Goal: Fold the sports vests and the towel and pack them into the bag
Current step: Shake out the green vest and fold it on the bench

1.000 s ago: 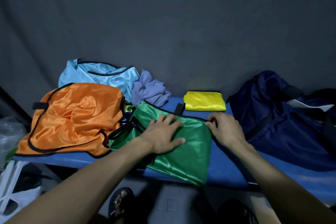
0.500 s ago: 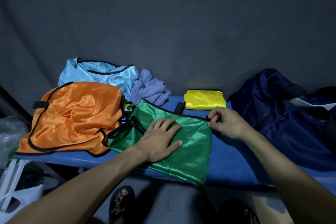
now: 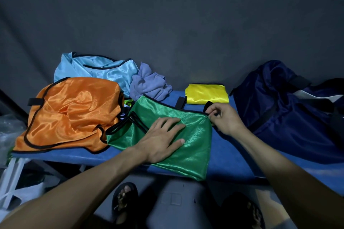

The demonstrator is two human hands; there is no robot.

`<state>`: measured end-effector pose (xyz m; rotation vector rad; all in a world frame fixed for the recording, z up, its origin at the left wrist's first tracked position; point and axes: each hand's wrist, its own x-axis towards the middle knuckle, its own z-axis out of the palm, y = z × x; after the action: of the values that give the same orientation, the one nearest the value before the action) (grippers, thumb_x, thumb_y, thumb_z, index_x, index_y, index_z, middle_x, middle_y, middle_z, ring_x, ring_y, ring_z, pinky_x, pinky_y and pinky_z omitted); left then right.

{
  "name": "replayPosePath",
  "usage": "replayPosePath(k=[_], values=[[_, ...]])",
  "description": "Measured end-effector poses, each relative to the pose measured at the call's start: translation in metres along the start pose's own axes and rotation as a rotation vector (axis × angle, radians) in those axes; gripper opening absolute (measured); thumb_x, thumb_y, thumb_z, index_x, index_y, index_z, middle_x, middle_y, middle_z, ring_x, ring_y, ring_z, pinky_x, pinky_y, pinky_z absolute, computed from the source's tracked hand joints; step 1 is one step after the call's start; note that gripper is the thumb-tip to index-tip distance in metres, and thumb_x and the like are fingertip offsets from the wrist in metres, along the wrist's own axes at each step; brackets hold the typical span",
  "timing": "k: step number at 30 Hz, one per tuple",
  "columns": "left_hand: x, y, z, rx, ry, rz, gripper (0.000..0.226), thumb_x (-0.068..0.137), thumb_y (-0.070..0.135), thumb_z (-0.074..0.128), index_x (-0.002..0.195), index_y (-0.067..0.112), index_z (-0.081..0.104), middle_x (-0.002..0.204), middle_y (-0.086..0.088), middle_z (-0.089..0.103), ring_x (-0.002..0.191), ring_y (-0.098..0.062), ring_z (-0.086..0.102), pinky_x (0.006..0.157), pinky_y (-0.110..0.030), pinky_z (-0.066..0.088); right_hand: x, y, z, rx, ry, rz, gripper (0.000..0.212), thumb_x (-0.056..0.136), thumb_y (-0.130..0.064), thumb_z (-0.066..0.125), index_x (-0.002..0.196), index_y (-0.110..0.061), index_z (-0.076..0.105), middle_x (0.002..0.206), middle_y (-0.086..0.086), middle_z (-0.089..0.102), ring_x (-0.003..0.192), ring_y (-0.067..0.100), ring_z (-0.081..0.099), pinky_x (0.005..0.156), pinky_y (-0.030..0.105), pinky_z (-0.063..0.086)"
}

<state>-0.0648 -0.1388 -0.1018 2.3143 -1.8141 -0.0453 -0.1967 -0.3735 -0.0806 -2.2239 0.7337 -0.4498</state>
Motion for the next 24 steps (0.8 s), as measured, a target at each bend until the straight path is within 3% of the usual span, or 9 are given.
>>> replayPosePath(k=[9, 14, 17, 22, 24], values=[[0.000, 0.001, -0.001, -0.002, -0.012, -0.007, 0.063, 0.103, 0.062, 0.023, 0.155, 0.027, 0.030, 0.159, 0.002, 0.027, 0.145, -0.022, 0.021, 0.123, -0.044, 0.018, -0.001, -0.009, 0.011, 0.055, 0.014, 0.053, 0.013, 0.091, -0.001, 0.062, 0.092, -0.015, 0.062, 0.073, -0.003, 0.054, 0.061, 0.009, 0.046, 0.057, 0.024, 0.039], [0.000, 0.000, -0.001, 0.001, -0.012, -0.004, 0.065, 0.102, 0.064, 0.021, 0.155, 0.028, 0.030, 0.159, 0.003, 0.027, 0.145, -0.021, 0.021, 0.123, -0.044, 0.019, 0.011, -0.001, -0.003, 0.024, -0.089, 0.012, 0.038, 0.090, 0.012, 0.046, 0.081, -0.024, 0.056, 0.074, -0.001, 0.050, 0.067, 0.015, 0.045, 0.066, 0.032, 0.039], [0.000, 0.000, -0.001, 0.000, -0.024, -0.002, 0.065, 0.102, 0.064, 0.021, 0.156, 0.028, 0.029, 0.160, 0.003, 0.026, 0.145, -0.021, 0.020, 0.123, -0.044, 0.019, 0.011, 0.003, -0.007, -0.074, -0.121, -0.041, 0.042, 0.089, 0.014, 0.040, 0.078, -0.023, 0.056, 0.076, -0.002, 0.055, 0.073, 0.018, 0.049, 0.066, 0.030, 0.038], [-0.004, 0.002, -0.010, 0.020, -0.015, 0.011, 0.066, 0.102, 0.064, 0.024, 0.159, 0.031, 0.022, 0.165, 0.003, 0.018, 0.151, -0.023, 0.010, 0.124, -0.050, 0.012, 0.000, 0.004, -0.013, -0.248, 0.064, 0.076, 0.019, 0.103, -0.014, 0.045, 0.089, -0.014, 0.058, 0.092, 0.005, 0.067, 0.083, 0.027, 0.062, 0.073, 0.041, 0.052], [-0.005, 0.007, -0.015, 0.033, 0.004, 0.038, 0.066, 0.101, 0.067, 0.024, 0.160, 0.036, 0.017, 0.168, 0.005, 0.009, 0.155, -0.022, 0.001, 0.126, -0.049, 0.003, -0.011, -0.004, -0.016, -0.160, 0.027, 0.188, 0.029, 0.105, -0.028, 0.050, 0.087, -0.007, 0.058, 0.084, 0.013, 0.069, 0.073, 0.030, 0.066, 0.067, 0.044, 0.055]])
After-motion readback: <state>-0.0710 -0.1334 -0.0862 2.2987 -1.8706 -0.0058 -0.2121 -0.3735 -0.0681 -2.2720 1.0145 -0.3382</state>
